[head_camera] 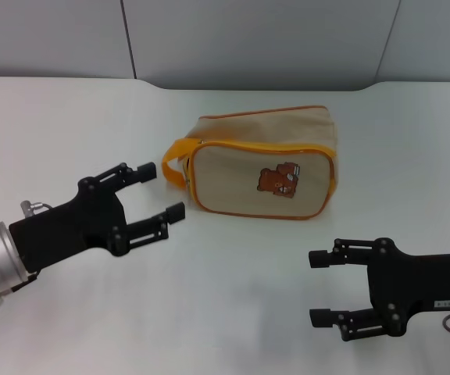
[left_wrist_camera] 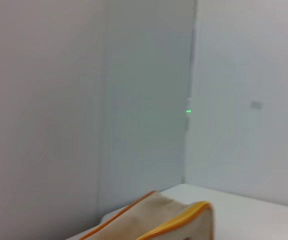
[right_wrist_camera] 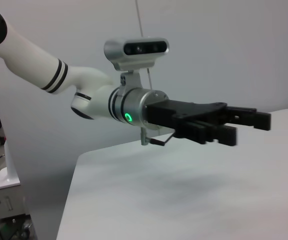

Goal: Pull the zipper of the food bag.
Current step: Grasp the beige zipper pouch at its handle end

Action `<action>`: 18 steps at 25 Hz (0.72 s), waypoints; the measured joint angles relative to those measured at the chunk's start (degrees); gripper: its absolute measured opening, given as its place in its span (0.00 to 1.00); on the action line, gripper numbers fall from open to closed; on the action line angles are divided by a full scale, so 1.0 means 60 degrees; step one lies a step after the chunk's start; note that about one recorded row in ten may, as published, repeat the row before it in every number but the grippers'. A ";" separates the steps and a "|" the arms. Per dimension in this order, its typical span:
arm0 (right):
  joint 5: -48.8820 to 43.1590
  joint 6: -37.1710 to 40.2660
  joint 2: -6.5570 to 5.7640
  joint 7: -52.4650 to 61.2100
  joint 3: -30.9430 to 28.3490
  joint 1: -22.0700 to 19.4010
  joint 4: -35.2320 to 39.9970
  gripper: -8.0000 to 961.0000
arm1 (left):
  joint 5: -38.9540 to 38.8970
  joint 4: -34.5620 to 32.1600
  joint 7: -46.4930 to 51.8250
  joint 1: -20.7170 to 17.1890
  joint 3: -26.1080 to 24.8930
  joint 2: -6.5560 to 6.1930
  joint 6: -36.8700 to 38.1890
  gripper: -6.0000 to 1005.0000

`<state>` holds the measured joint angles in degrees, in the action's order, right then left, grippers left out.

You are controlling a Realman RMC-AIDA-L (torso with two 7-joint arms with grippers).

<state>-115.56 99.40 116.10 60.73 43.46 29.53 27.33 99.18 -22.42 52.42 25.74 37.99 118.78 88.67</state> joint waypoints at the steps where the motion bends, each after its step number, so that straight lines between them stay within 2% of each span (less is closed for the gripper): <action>1: 0.0000 0.0010 0.0000 0.0000 -0.0003 -0.0012 0.0000 0.83 | 0.0000 0.0000 0.0000 0.0000 0.0000 0.0000 0.0000 0.79; 7: -0.0001 0.0029 0.0000 0.0022 -0.0010 -0.0086 0.0007 0.83 | -0.0068 0.0695 -0.0543 0.0538 -0.0192 0.0004 -0.1239 0.79; 8: 0.0000 0.0030 0.0000 0.0041 -0.0015 -0.0099 0.0005 0.83 | -0.0116 0.0913 -0.0670 0.0781 -0.0198 0.0022 -0.1887 0.79; 12: 0.0000 0.0030 0.0000 0.0051 -0.0026 -0.0125 0.0002 0.83 | -0.0166 0.1276 -0.0784 0.1217 -0.0206 0.0045 -0.2863 0.78; 13: 0.0000 0.0030 0.0000 0.0055 -0.0032 -0.0148 -0.0001 0.83 | -0.0169 0.1531 -0.0816 0.1563 -0.0204 0.0051 -0.3546 0.78; 18: 0.0020 0.0030 0.0000 0.0058 -0.0128 -0.0259 0.0004 0.83 | -0.0170 0.1864 -0.0832 0.2035 -0.0130 0.0063 -0.4317 0.78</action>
<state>-115.44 99.59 116.10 61.07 42.69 27.98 27.36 98.16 -11.23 47.43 37.95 37.21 119.15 62.76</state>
